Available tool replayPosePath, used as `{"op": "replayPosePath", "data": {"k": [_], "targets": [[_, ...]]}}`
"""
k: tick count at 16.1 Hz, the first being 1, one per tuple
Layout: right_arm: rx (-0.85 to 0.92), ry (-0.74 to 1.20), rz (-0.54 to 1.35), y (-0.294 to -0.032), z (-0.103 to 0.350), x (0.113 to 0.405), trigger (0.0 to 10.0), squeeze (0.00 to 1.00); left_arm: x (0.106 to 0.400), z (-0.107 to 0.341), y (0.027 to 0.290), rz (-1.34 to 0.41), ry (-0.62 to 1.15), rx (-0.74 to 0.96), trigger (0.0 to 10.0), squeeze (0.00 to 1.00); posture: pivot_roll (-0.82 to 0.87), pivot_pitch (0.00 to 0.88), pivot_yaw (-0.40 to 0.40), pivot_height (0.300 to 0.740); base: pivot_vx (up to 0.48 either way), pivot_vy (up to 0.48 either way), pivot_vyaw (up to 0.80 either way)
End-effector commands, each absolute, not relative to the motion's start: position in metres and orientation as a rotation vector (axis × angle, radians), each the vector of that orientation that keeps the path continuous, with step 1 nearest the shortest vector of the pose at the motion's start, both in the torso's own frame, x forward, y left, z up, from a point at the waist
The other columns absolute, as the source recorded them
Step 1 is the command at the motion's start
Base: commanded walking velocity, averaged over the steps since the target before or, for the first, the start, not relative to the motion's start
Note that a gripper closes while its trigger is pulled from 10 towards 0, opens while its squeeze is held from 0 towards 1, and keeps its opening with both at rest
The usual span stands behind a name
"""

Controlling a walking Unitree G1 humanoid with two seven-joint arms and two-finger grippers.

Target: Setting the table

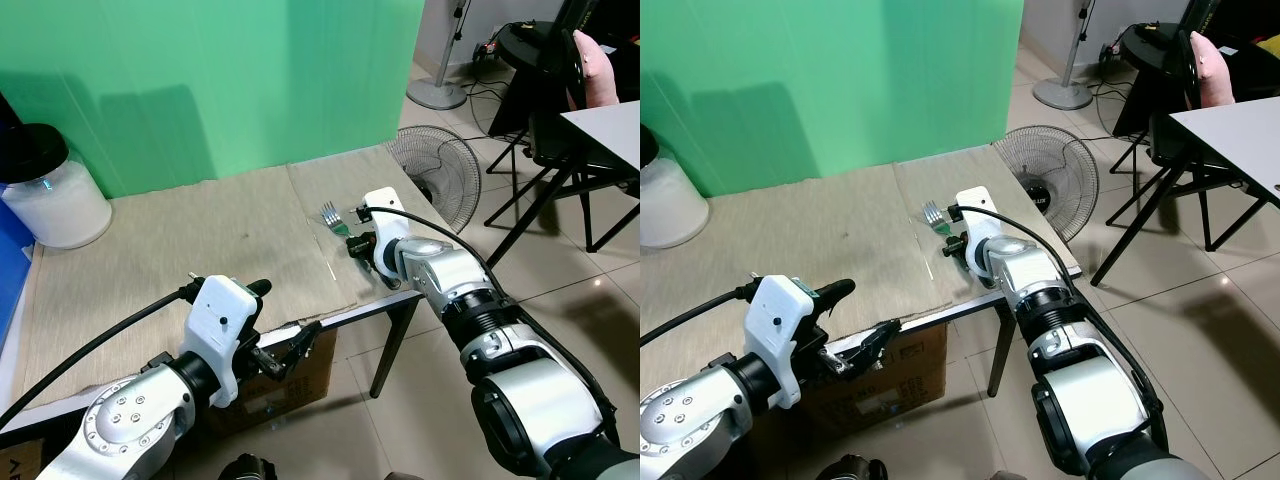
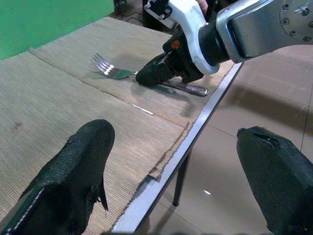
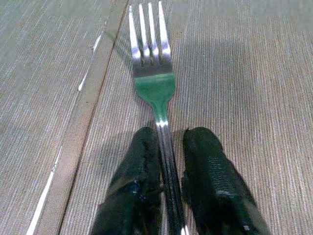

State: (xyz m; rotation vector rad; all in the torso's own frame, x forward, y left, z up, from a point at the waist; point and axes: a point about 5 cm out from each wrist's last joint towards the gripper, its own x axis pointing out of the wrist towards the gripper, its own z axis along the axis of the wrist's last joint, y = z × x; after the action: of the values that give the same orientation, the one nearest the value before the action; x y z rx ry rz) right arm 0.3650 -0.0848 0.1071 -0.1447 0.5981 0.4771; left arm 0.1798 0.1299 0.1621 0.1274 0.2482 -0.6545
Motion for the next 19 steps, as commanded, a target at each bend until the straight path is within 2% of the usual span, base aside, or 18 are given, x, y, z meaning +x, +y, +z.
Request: {"op": "replayPosePath", "data": {"k": [1, 8, 11, 13, 16, 17, 18, 19], "targets": [[-0.140, 0.613, 0.489, -0.084, 0.106, 0.365, 0.0, 0.00, 0.177, 0.163, 0.128, -0.681, 0.254, 0.131, 10.0, 0.00, -0.02, 0.046, -0.002, 0.740, 0.000, 0.000, 0.00], [-0.127, 0.607, 0.521, -0.079, 0.106, 0.365, 0.0, 0.00, 0.179, 0.165, 0.130, -0.674, 0.245, 0.140, 10.0, 0.00, -0.02, 0.041, 0.003, 0.740, 0.000, 0.000, 0.00], [-0.029, 0.540, 0.534, -0.077, 0.121, 0.370, 0.0, 0.00, 0.182, 0.168, 0.133, -0.655, 0.226, 0.138, 10.0, 0.00, -0.01, 0.022, 0.001, 0.740, 0.000, 0.000, 0.00], [0.124, 0.440, 0.544, -0.081, 0.148, 0.373, 0.0, 0.00, 0.188, 0.174, 0.138, -0.586, 0.176, 0.120, 10.0, 0.00, 0.00, 0.011, -0.004, 0.740, 0.000, 0.000, 0.00], [0.159, 0.341, 0.530, -0.104, 0.172, 0.361, 0.0, 0.00, 0.201, 0.179, 0.146, -0.443, 0.121, 0.111, 10.0, 0.00, -0.01, 0.000, 0.011, 0.740, 0.000, 0.000, 0.00], [0.137, 0.288, 0.521, -0.115, 0.179, 0.352, 3.1, 0.00, 0.207, 0.179, 0.148, -0.382, 0.105, 0.122, 10.0, 0.00, -0.02, 0.000, 0.020, 0.740, 0.000, 0.000, 0.00], [0.118, 0.257, 0.507, -0.122, 0.183, 0.347, 10.0, 0.00, 0.211, 0.178, 0.148, -0.345, 0.099, 0.127, 10.0, 0.00, -0.03, 0.000, 0.027, 0.740, 0.000, 0.000, 0.00], [0.110, 0.236, 0.488, -0.130, 0.185, 0.341, 10.0, 0.00, 0.213, 0.178, 0.149, -0.312, 0.088, 0.132, 10.0, 0.00, -0.04, 0.000, 0.030, 0.740, 0.000, 0.000, 0.00]]}}
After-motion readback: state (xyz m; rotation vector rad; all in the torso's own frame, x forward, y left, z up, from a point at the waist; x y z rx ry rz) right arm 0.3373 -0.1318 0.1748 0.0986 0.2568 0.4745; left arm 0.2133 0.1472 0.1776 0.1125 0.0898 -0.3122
